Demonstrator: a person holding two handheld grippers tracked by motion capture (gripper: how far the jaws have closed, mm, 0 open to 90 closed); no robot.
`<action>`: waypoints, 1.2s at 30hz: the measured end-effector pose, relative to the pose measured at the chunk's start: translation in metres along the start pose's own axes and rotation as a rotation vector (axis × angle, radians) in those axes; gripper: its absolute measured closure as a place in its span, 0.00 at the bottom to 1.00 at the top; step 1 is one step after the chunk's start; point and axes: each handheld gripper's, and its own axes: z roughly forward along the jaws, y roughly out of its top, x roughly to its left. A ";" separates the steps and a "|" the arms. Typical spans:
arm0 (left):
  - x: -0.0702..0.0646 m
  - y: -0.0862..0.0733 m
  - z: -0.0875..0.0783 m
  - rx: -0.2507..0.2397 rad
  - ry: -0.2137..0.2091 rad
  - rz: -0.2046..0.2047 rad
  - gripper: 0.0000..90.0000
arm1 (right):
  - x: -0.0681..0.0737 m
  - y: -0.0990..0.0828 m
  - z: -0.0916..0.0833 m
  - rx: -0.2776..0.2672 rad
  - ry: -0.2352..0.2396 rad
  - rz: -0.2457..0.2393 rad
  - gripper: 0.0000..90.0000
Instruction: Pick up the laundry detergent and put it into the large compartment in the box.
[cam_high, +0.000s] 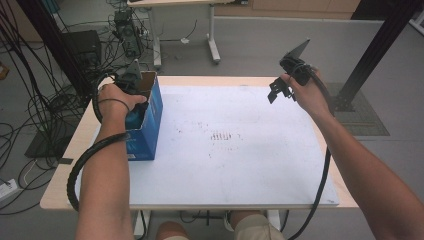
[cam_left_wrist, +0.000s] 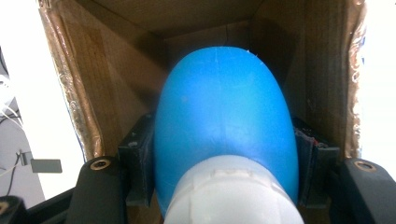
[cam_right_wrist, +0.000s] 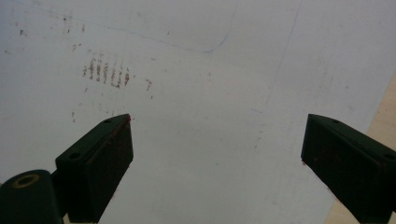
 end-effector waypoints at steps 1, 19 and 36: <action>0.000 0.000 0.000 -0.001 0.000 -0.002 0.41 | 0.000 0.000 0.000 0.000 -0.001 -0.002 0.10; -0.001 0.000 0.000 -0.005 0.001 -0.006 0.41 | 0.000 -0.001 -0.001 -0.003 0.001 -0.006 0.10; 0.000 0.000 0.000 -0.006 0.000 -0.005 0.41 | 0.000 -0.001 0.000 -0.003 0.002 -0.003 0.10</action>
